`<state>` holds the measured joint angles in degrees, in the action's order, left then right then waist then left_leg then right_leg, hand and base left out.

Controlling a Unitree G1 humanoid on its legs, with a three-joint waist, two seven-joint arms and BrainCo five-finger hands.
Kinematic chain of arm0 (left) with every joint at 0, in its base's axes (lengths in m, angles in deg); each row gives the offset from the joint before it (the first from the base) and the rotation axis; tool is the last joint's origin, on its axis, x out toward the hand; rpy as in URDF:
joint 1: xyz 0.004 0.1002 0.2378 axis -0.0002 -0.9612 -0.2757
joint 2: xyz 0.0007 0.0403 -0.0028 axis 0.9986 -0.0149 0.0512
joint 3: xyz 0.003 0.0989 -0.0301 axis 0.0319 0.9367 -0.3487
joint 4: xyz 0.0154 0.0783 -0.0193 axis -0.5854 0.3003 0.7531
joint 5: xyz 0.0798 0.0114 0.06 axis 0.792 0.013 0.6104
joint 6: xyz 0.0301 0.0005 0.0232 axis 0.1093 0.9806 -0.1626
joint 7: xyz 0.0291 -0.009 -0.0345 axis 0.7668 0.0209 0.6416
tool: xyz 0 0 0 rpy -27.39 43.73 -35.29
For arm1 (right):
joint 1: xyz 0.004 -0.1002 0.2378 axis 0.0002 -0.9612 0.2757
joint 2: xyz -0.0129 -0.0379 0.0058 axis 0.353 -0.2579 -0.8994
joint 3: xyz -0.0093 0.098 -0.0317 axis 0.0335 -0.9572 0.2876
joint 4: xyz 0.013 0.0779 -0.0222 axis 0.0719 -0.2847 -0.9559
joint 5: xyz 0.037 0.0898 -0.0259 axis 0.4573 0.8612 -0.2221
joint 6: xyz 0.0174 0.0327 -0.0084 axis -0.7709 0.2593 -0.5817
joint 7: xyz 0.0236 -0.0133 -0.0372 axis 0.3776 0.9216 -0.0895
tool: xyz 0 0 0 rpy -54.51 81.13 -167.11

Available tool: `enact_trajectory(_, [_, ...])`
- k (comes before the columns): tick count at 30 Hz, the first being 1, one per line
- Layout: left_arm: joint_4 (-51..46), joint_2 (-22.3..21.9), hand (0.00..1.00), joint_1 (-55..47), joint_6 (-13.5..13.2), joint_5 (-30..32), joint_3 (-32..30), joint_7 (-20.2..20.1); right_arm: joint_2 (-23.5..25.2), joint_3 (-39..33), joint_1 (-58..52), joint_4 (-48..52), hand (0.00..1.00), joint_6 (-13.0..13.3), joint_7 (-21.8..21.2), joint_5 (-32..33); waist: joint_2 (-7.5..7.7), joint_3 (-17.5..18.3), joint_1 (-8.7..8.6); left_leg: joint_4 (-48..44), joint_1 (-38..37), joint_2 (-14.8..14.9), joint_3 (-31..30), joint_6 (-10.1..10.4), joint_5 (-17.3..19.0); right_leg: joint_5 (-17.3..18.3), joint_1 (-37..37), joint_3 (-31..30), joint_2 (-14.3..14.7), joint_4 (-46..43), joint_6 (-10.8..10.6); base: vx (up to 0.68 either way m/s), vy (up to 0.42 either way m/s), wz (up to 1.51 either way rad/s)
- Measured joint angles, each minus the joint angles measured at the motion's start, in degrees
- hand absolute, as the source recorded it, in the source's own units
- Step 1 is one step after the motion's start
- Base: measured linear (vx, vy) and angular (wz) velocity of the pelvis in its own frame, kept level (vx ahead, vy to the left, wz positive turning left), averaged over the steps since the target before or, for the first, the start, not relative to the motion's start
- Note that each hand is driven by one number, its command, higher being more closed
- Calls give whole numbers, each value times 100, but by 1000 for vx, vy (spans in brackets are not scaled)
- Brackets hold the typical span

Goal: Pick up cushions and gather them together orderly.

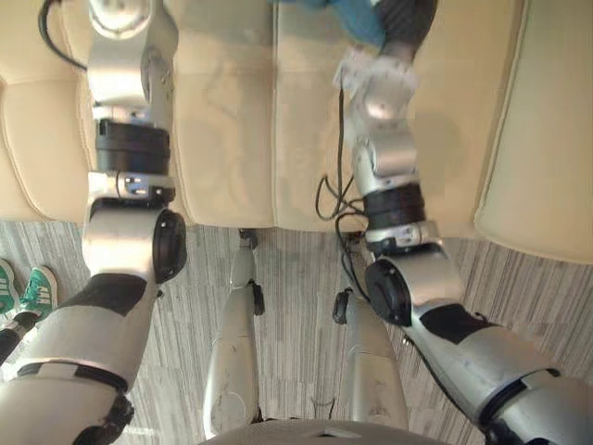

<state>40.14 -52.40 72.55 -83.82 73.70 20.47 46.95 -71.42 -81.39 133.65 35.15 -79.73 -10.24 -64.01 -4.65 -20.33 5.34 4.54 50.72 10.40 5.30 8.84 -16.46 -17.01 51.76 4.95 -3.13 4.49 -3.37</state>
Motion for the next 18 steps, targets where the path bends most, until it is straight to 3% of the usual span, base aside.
enact_trajectory(3, [-100, -16, 0, -539, -5, -217, -339, 81, -9, -13, -263, 296, 0, 13, -1, 5, 82, -346, -101, -2, 37, -3, 128, -13, -15, -18, 161, -132, 0, -103, -1, -19, 50, -17])
enact_trajectory(5, [-700, -169, 0, -1262, -62, -347, -445, 218, -101, 2, -295, 772, 0, 8, -7, 16, 160, -516, -213, -3, 39, 0, 233, -17, -28, -11, 250, -209, 8, -185, 3, -7, 37, -15])
enact_trajectory(13, [-1781, -1263, 0, -2379, -719, -1098, -379, 428, -370, -17, -532, 1542, 0, 8, 51, 130, 209, -545, -253, -1, 33, 40, 327, -20, -40, 191, 526, -380, 61, -620, 7, -27, 17, -8])
enact_trajectory(18, [-2313, -1251, 0, -2532, -923, -1220, -336, 591, -599, -25, -532, 1855, 0, 24, 117, 237, 226, -555, -250, -1, -19, 46, 369, -57, -71, 205, 551, -404, 65, -749, -1, -33, 17, 0])
